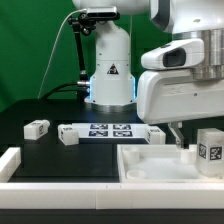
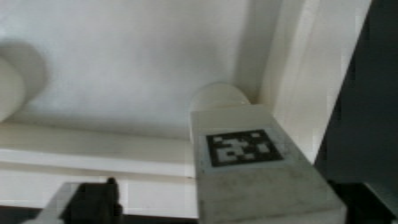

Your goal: Assemble one leg

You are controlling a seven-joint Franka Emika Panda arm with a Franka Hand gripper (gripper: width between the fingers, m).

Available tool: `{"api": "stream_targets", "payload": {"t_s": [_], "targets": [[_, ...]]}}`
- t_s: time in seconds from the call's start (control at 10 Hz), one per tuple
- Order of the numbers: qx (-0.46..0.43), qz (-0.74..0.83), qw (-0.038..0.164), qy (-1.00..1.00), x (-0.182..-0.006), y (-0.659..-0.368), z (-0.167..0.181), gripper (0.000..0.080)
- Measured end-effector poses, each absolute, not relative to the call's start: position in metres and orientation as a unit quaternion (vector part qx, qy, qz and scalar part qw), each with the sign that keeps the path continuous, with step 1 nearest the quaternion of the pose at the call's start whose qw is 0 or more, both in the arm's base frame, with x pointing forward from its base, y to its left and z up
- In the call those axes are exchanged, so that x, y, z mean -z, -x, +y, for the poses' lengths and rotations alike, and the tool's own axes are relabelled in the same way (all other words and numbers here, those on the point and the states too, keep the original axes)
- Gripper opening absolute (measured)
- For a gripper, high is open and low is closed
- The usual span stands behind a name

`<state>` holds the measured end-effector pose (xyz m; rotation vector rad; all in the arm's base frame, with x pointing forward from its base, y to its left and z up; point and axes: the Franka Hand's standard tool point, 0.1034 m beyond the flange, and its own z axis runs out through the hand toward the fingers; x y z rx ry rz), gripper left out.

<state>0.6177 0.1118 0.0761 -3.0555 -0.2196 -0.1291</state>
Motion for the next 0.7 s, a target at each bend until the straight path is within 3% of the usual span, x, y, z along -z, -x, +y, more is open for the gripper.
{"api": "stream_targets", "payload": {"t_s": [0.1,0.2,0.3,0.7], "targets": [[0.042,-0.072,0.038,0.996,-0.0761,-0.6176,0.1118,0.0402],[0.042,-0.072,0.038,0.996,-0.0761,-0.6177,0.1116,0.0402],[0.042,-0.067,0.038,0.996,-0.0761,-0.6177,0.1117,0.0290],[0.050,0.091,0.060,0.993,-0.0744,-0.6157,0.1144,0.0290]]}}
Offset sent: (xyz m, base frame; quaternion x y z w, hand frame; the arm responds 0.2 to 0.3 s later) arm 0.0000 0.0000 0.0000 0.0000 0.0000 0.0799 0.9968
